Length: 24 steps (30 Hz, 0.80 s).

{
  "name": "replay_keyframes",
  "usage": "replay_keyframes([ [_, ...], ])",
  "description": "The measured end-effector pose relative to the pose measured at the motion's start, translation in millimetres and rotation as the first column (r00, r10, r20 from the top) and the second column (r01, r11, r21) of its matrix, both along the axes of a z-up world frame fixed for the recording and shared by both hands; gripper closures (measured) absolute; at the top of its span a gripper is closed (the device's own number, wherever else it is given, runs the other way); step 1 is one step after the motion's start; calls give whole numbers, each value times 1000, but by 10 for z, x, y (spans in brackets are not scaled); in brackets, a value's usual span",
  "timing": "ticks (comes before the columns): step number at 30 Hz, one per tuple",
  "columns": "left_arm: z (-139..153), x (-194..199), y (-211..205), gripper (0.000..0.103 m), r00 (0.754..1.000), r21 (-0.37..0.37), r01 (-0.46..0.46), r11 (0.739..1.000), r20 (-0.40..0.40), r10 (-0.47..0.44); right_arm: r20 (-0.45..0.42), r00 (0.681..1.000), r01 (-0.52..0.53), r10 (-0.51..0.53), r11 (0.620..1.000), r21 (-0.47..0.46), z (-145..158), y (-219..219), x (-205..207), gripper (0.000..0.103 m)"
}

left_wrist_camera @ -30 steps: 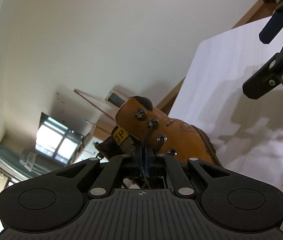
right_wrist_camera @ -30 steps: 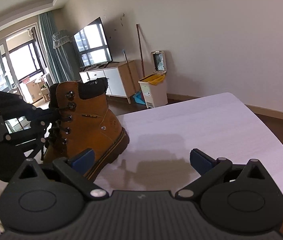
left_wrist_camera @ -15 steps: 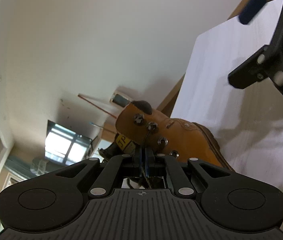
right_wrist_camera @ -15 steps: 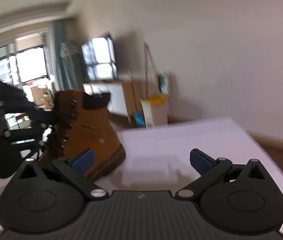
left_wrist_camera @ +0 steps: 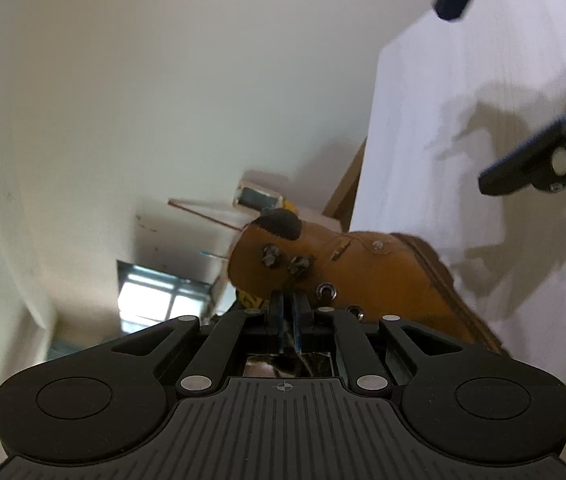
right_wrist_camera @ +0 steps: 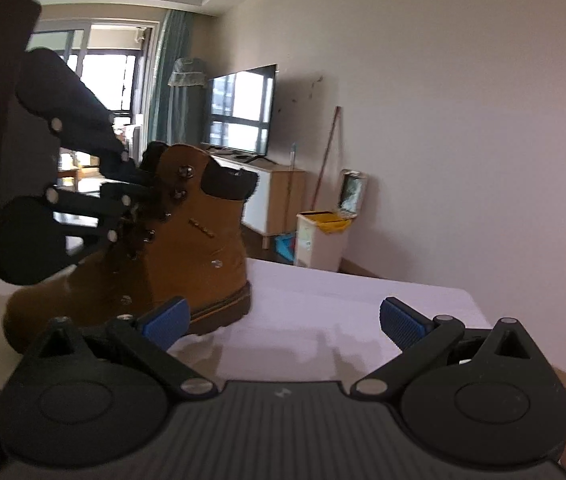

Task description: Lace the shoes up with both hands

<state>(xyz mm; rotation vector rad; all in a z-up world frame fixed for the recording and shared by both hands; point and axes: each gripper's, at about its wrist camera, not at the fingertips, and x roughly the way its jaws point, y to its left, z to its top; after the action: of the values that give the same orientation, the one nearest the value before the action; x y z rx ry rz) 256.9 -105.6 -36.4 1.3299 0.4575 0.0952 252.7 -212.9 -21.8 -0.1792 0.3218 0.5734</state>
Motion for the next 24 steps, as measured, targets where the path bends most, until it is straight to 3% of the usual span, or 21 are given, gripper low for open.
replay_keyframes([
  [10,48,-20,32,92,999,-83,35,996,-17,-37,9,1000,-18,18,1000,-16,18,27,161,1],
  [13,66,-42,54,87,999,-114,44,992,-4,-45,22,999,-44,45,999,-21,17,45,181,1],
  [16,94,-73,90,72,998,-139,63,988,23,-60,39,996,-84,85,996,-29,23,67,225,3],
  [17,120,-90,113,67,997,-158,73,985,28,-69,44,995,-93,94,995,-34,28,79,235,7],
  [21,212,-165,227,67,995,-232,97,968,27,-93,63,986,-152,156,986,-65,71,166,269,17],
  [24,251,-249,356,67,993,-294,114,949,8,-117,86,976,-191,200,976,-101,109,246,288,37],
])
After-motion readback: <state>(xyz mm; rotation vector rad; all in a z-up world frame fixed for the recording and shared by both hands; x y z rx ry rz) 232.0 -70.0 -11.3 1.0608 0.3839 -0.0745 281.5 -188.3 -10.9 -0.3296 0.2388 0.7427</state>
